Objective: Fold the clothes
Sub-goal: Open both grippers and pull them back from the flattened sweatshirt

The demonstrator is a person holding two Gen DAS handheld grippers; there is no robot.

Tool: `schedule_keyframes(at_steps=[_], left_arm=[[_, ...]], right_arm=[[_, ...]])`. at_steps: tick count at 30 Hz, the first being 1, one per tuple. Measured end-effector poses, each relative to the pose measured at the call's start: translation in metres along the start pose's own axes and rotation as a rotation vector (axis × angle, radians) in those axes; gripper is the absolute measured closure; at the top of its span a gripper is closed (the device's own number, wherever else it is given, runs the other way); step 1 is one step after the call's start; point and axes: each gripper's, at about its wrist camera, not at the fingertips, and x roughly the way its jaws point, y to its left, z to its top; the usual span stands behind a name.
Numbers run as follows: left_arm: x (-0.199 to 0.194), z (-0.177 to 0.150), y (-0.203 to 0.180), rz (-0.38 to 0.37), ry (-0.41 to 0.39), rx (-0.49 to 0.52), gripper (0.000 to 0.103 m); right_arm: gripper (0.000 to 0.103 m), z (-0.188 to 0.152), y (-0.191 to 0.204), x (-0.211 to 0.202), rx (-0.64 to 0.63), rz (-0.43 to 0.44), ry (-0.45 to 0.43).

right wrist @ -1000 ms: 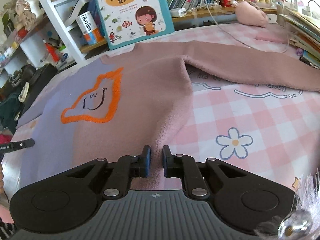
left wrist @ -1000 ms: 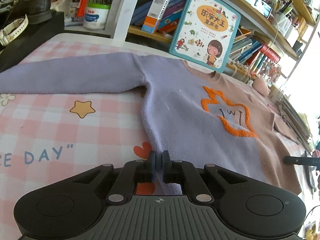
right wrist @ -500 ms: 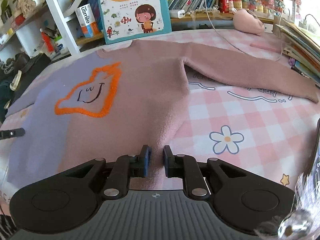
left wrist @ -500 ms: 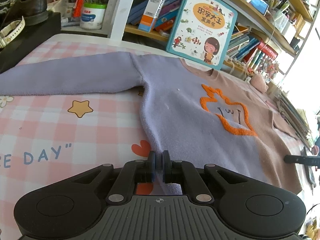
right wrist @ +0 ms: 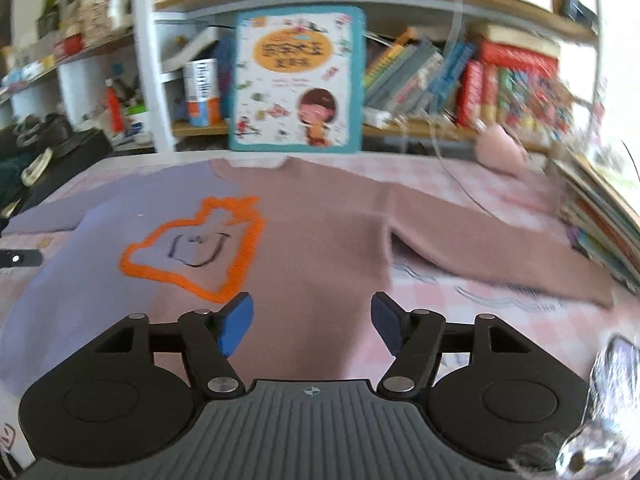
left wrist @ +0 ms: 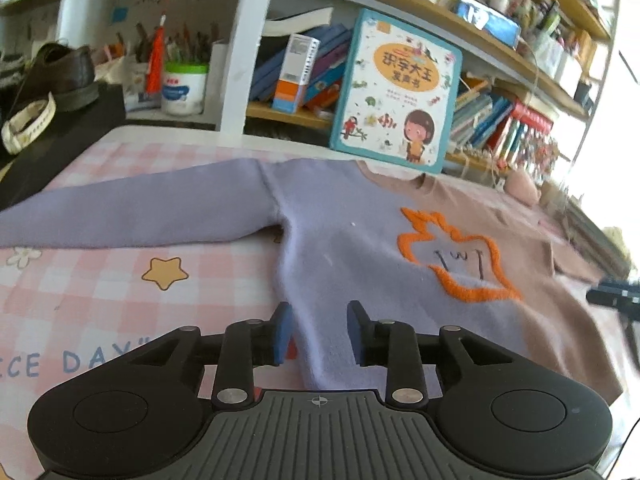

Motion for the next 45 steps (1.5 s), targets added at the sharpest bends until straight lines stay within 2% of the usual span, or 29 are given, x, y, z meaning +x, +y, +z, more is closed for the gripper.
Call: schedule_keyframes(at_steps=[2, 7, 9, 10, 12, 16, 19, 21, 26, 32, 39, 43, 45], left_arm=[[0.0, -0.001, -0.003, 0.009, -0.006, 0.012, 0.07], [-0.004, -0.005, -0.006, 0.023, -0.042, 0.001, 0.052], [-0.006, -0.007, -0.007, 0.04, -0.055, 0.003, 0.037], [-0.007, -0.007, -0.007, 0.051, -0.061, 0.005, 0.033], [-0.008, -0.009, -0.007, 0.07, -0.069, 0.006, 0.027], [-0.012, -0.011, -0.006, 0.108, -0.088, 0.004, 0.019], [-0.013, -0.011, -0.007, 0.136, -0.109, 0.002, 0.012], [-0.012, -0.01, -0.009, 0.146, -0.124, -0.002, 0.008], [-0.009, -0.007, -0.013, 0.147, -0.147, -0.005, 0.006], [-0.003, -0.008, -0.013, 0.14, -0.135, -0.017, 0.006], [0.0, -0.01, -0.004, 0.145, -0.093, -0.056, 0.006], [-0.002, -0.009, 0.004, 0.142, -0.117, -0.093, 0.006], [-0.003, -0.008, 0.005, 0.167, -0.134, -0.096, 0.006]], right_arm=[[0.037, 0.0, 0.01, 0.004, -0.028, 0.017, -0.022], [0.036, -0.003, 0.03, 0.014, -0.053, 0.07, -0.057], [0.035, -0.003, 0.036, 0.018, -0.057, 0.078, -0.073], [0.034, -0.003, 0.038, 0.019, -0.057, 0.084, -0.079], [0.027, -0.003, 0.042, 0.021, -0.055, 0.096, -0.091], [0.022, -0.005, 0.048, 0.024, -0.066, 0.115, -0.091], [0.017, -0.007, 0.051, 0.025, -0.075, 0.1, -0.087], [0.009, -0.007, 0.049, 0.024, -0.06, 0.063, -0.098], [0.008, -0.009, 0.033, 0.022, 0.04, -0.035, -0.113], [0.007, -0.013, 0.022, 0.021, 0.09, -0.062, -0.106], [0.005, -0.011, 0.03, 0.025, 0.028, -0.033, -0.11], [0.005, -0.004, 0.043, 0.033, -0.033, 0.038, -0.112], [0.005, 0.001, 0.05, 0.038, -0.066, 0.083, -0.116]])
